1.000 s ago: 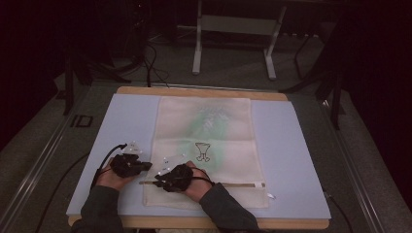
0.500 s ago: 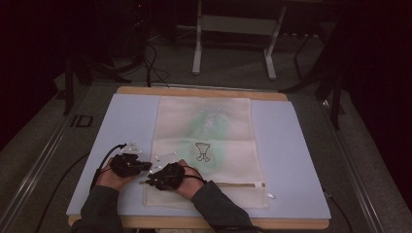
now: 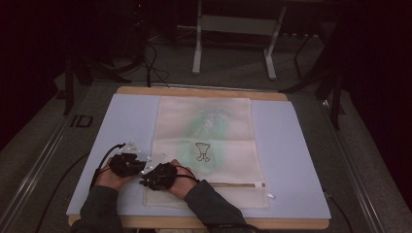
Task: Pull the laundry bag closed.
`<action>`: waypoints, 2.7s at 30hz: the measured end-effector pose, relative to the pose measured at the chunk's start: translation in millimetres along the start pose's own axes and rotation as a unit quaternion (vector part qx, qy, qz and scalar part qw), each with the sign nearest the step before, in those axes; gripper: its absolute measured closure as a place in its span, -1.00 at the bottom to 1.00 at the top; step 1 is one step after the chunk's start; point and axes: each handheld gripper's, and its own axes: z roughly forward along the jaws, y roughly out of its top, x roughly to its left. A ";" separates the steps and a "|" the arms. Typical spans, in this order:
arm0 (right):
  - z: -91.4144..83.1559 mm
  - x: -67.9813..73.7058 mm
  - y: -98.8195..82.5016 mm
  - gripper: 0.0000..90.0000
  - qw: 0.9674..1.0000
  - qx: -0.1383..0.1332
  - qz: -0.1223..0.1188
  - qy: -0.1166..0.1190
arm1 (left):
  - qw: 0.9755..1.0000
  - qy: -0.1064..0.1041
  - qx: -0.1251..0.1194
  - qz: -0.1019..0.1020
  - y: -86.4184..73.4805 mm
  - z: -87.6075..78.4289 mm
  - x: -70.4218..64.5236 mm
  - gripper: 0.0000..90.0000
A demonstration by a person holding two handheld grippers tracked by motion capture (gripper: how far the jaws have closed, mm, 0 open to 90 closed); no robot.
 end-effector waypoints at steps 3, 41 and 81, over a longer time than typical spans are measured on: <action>2.3 -0.8 1.7 0.73 1.000 0.003 0.001 0.000 | 1.000 0.000 -0.001 -0.002 -0.1 -0.7 0.5 0.99; 10.9 3.2 12.5 0.81 1.000 0.008 -0.006 -0.008 | 0.999 -0.002 -0.032 -0.025 -2.4 -10.4 5.5 0.99; -11.7 -2.1 -16.0 0.80 1.000 0.015 0.023 0.003 | 1.000 -0.029 -0.005 0.002 0.2 -1.3 -2.7 0.99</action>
